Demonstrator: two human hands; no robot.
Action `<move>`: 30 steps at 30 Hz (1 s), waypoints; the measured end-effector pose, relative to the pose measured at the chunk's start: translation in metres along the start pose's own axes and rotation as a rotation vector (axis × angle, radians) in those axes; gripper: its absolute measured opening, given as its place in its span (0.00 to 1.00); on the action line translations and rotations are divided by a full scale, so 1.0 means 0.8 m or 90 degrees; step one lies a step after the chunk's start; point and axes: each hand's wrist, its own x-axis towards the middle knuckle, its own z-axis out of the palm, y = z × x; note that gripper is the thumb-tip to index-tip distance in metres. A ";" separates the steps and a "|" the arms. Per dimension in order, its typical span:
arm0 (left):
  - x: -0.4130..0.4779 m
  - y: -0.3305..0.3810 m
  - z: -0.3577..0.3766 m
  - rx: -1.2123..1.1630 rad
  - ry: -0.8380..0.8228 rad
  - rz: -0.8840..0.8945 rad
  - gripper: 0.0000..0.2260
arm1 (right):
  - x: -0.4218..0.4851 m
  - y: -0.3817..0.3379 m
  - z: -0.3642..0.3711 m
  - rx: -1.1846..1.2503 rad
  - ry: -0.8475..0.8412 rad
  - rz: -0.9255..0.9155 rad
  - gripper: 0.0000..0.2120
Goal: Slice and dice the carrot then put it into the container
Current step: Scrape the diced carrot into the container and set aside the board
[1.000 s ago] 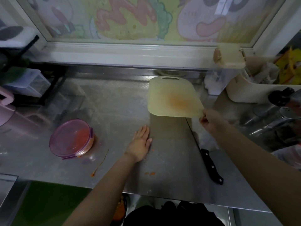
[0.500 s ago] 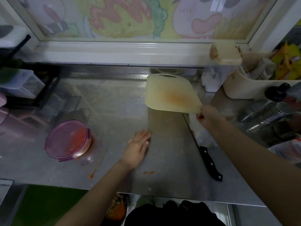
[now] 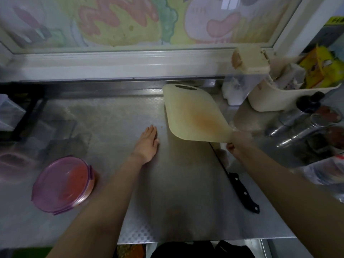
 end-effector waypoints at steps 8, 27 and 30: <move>0.028 0.028 0.007 -0.092 -0.014 0.145 0.21 | 0.024 0.019 0.002 -0.015 0.064 0.037 0.11; -0.158 0.031 0.053 -0.061 0.075 0.300 0.19 | -0.010 0.026 0.000 -0.013 -0.023 0.043 0.14; -0.148 0.033 0.053 -0.005 0.065 0.163 0.28 | -0.019 0.038 -0.010 -0.057 -0.040 0.054 0.12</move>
